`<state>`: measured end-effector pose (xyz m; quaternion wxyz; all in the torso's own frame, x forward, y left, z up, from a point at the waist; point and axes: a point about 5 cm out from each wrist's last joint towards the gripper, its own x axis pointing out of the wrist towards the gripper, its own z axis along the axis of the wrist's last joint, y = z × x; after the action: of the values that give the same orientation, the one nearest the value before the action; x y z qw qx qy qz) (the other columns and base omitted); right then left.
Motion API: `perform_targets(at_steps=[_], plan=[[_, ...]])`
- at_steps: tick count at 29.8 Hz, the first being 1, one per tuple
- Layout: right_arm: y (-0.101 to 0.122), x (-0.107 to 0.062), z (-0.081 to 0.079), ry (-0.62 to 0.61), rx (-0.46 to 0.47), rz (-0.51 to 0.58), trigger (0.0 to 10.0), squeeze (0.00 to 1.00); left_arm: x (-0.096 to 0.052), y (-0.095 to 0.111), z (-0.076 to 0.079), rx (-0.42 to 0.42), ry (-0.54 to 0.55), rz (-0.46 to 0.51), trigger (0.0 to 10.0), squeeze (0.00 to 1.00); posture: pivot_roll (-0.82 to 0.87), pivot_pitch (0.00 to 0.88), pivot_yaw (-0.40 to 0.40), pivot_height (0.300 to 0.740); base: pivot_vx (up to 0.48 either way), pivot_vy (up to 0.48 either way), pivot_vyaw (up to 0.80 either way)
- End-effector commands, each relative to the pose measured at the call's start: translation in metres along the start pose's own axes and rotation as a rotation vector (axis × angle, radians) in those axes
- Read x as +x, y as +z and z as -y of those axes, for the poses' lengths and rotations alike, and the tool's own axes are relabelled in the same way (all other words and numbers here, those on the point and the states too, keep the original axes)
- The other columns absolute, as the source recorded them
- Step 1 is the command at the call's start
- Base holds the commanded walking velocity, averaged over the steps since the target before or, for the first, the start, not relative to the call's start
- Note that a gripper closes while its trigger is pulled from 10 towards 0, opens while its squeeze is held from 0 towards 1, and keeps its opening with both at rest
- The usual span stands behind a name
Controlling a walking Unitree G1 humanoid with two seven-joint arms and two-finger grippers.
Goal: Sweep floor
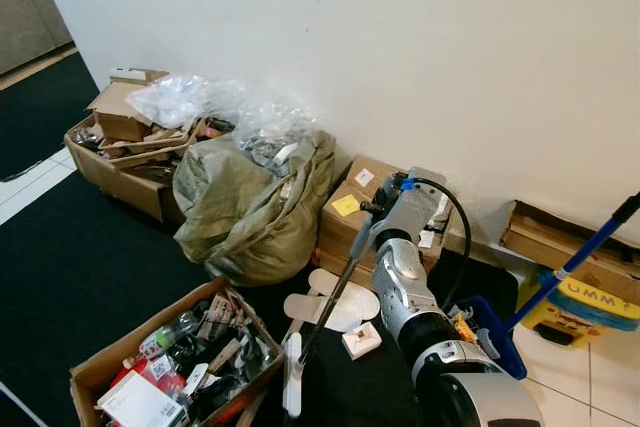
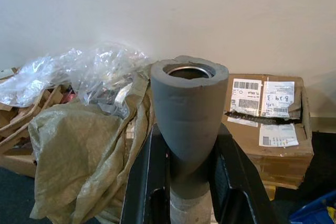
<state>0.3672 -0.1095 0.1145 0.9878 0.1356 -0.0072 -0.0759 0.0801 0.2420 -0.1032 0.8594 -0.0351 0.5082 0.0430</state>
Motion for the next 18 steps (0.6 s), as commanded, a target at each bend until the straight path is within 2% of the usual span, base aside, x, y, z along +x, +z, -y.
perform_targets(at_steps=[1,8,11,12,14,15,16,18], plan=[[0.017,0.005,-0.006,0.02,-0.007,0.09,10.0,0.0,-0.002,-0.004,-0.004,-0.006,0.012,-0.017,10.0,0.0,0.02,0.142,-0.004,0.74,0.0,0.0,0.0],[0.035,0.013,-0.009,0.053,-0.08,0.17,10.0,0.0,-0.002,-0.005,-0.004,-0.005,0.011,-0.015,10.0,0.0,0.01,0.146,-0.002,0.74,0.0,0.0,0.0],[0.043,0.017,-0.006,0.056,-0.19,0.208,10.0,0.0,-0.003,-0.006,-0.005,-0.004,0.011,-0.016,10.0,0.0,0.02,0.154,-0.002,0.74,0.0,0.0,0.0],[0.041,0.018,-0.002,0.042,-0.246,0.194,10.0,0.0,-0.003,-0.007,-0.006,-0.004,0.011,-0.018,10.0,0.0,0.02,0.165,-0.003,0.74,0.0,0.0,0.0],[0.031,0.018,0.016,-0.029,-0.371,0.137,10.0,0.0,-0.005,-0.01,-0.007,0.002,0.008,-0.026,10.0,0.0,0.02,0.184,0.003,0.74,0.0,0.0,0.0],[0.029,0.018,0.022,-0.059,-0.377,0.121,10.0,0.0,-0.005,-0.011,-0.008,0.004,0.007,-0.028,10.0,0.0,0.03,0.188,0.004,0.74,0.0,0.0,0.0],[0.029,0.018,0.022,-0.059,-0.377,0.121,10.0,0.0,-0.005,-0.011,-0.008,0.004,0.007,-0.028,10.0,0.0,0.03,0.188,0.004,0.74,0.0,0.0,0.0],[0.026,0.017,0.035,-0.116,-0.384,0.099,10.0,0.0,-0.006,-0.012,-0.008,0.007,0.007,-0.031,10.0,0.0,0.03,0.195,0.006,0.74,0.0,0.0,0.0]])
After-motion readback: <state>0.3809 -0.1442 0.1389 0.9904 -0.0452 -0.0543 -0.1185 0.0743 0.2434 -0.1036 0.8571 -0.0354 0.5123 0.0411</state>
